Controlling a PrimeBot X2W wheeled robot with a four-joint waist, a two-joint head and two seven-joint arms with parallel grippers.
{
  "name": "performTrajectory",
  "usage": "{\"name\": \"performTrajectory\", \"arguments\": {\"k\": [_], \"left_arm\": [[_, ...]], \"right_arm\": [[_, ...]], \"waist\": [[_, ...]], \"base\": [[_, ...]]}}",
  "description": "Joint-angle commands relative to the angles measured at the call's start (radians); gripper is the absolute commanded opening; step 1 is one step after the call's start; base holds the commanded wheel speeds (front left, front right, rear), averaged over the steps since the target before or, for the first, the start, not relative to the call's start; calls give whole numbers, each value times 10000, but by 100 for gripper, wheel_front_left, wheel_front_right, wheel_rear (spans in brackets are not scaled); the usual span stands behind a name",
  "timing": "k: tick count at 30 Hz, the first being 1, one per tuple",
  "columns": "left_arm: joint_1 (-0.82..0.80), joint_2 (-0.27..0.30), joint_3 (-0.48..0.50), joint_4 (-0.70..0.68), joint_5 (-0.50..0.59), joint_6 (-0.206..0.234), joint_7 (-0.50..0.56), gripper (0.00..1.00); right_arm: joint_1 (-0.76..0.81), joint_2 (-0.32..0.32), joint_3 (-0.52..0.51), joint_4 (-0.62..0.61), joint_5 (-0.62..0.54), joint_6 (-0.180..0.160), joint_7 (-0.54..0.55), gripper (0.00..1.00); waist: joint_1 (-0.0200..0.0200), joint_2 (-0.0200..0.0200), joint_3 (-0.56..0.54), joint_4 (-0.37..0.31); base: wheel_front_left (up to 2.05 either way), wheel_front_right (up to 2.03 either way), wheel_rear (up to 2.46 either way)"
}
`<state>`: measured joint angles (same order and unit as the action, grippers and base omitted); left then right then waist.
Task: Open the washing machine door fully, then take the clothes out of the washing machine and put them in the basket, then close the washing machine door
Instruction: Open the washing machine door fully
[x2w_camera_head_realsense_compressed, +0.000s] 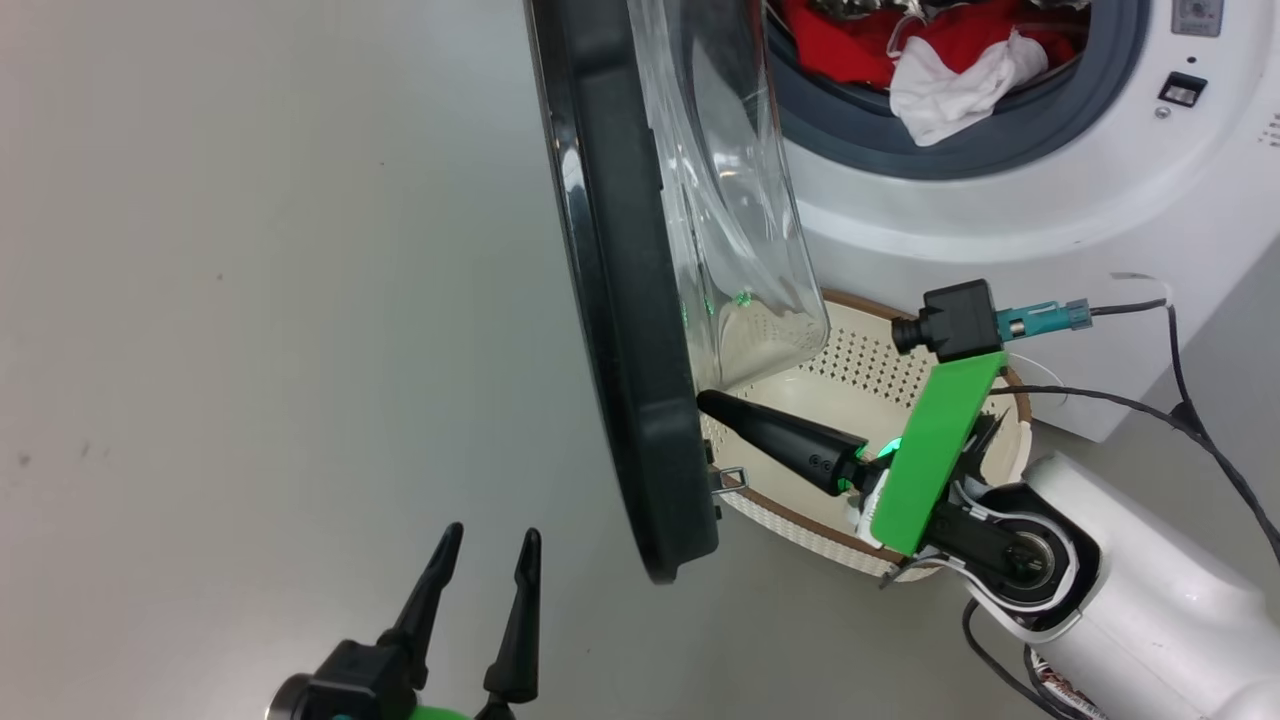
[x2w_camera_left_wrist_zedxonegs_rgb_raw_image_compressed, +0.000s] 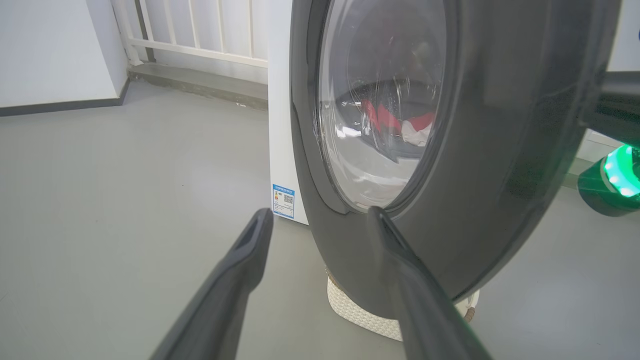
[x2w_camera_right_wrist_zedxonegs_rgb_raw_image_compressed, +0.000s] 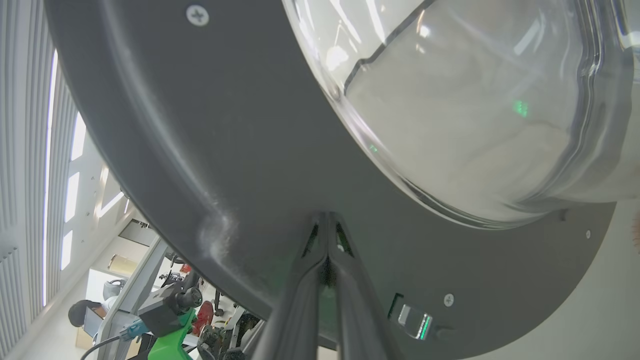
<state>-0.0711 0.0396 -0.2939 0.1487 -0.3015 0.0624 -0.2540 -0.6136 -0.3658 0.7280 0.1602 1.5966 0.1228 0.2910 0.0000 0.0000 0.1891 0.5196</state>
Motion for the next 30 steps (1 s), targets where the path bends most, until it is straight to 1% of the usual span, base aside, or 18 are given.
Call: {"name": "performTrajectory", "arguments": {"k": [1, 9, 14, 21, 26, 28, 29, 30], "left_arm": [[-3, 106, 364, -264, 45, 106, -78, 100], [102, 106, 513, -374, 73, 214, -78, 100], [107, 106, 567, -447, 56, 255, -78, 100], [146, 106, 620, -470, 55, 273, -78, 100], [163, 106, 682, -404, 77, 214, -78, 100], [141, 106, 712, -363, 86, 174, -78, 100], [130, 106, 725, -337, 100, 152, -78, 100], [121, 106, 738, -312, 113, 131, -78, 100]], "right_arm": [[222, 295, 120, -291, -186, 79, 13, 0], [122, 695, 253, -195, -230, 79, 63, 0], [67, 834, 281, -126, -241, 79, 82, 0], [95, 833, 285, -84, -359, 79, -59, 0], [277, 650, 267, 19, -545, 79, -447, 0], [401, 522, 290, 70, -640, 79, -654, 25], [477, 459, 300, 88, -672, 79, -769, 32], [569, 398, 307, 108, -683, 79, -883, 44]], "waist": [[0, 0, -70, 133], [0, 0, -111, 173], [0, 0, -98, 180], [0, 0, -157, 166], [0, 0, -247, 131], [0, 0, -276, 117], [0, 0, -294, 109], [0, 0, -317, 101]], "base": [[0, 0, 0], [0, 0, 0], [0, 0, 0], [0, 0, 0], [0, 0, 0], [0, 0, 0], [0, 0, 0], [0, 0, 0]]}}
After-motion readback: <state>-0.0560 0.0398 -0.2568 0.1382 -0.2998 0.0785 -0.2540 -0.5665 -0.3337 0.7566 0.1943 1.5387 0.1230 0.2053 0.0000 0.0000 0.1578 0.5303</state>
